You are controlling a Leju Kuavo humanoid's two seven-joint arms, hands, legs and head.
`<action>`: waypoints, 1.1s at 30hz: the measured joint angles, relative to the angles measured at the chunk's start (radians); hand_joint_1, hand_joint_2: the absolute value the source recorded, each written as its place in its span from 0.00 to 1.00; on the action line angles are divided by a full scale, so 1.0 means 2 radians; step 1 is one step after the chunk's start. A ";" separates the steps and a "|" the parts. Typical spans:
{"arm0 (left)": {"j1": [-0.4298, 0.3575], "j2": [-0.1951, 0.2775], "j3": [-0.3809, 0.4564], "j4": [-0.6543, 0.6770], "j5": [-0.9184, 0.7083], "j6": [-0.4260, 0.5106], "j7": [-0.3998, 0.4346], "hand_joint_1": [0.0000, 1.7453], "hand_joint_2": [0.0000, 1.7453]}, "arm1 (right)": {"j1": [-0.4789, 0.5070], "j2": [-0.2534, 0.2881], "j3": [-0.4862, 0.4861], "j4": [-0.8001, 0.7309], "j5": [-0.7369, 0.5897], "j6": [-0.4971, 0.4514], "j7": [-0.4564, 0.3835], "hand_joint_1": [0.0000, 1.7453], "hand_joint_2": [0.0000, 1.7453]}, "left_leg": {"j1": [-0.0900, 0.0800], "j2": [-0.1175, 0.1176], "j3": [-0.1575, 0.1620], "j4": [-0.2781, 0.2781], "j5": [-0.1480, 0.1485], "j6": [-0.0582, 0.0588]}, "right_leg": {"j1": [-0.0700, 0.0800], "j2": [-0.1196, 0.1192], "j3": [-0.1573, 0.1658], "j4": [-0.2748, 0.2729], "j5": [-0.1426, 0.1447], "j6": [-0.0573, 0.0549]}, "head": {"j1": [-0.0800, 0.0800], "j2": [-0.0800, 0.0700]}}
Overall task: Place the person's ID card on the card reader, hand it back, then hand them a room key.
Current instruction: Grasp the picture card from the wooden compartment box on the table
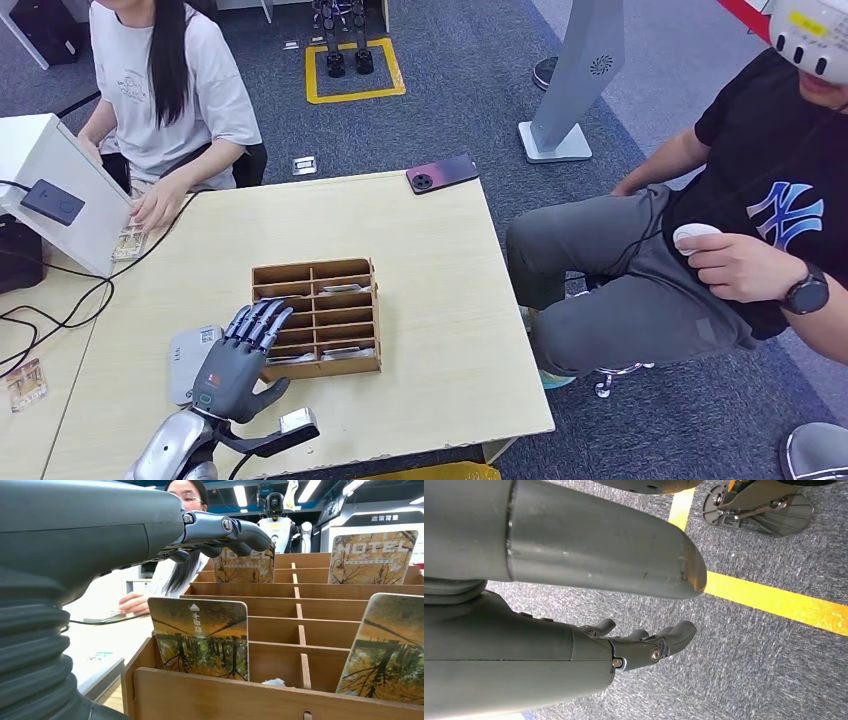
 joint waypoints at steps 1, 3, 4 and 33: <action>0.000 0.000 0.000 0.001 0.000 0.000 0.000 0.00 1.00 | 0.000 0.000 0.000 0.000 0.000 0.000 0.000 0.00 0.00 | 0.000 0.000 0.000 0.000 0.000 0.000 | 0.000 0.000 0.000 0.000 0.000 0.000 | 0.000 0.000; 0.000 0.000 0.000 0.002 0.001 0.000 0.000 0.00 1.00 | 0.000 0.000 0.000 0.000 0.000 0.001 -0.001 0.00 0.00 | 0.000 0.000 0.000 0.000 0.000 0.000 | 0.000 0.000 0.000 0.000 0.000 0.000 | 0.000 0.000; 0.000 0.000 0.000 0.003 0.002 0.000 0.000 0.00 1.00 | 0.000 0.000 0.000 0.000 0.000 0.001 -0.001 0.00 0.00 | 0.000 0.000 0.000 0.000 0.000 0.000 | 0.000 0.000 0.000 0.000 0.000 0.000 | 0.000 0.000; -0.012 0.006 0.000 0.006 0.045 -0.027 -0.035 1.00 1.00 | 0.000 0.001 -0.005 0.000 0.010 0.001 -0.004 0.00 0.00 | 0.000 0.000 0.001 0.000 0.000 0.000 | 0.000 0.000 0.001 0.000 0.000 0.000 | 0.000 0.000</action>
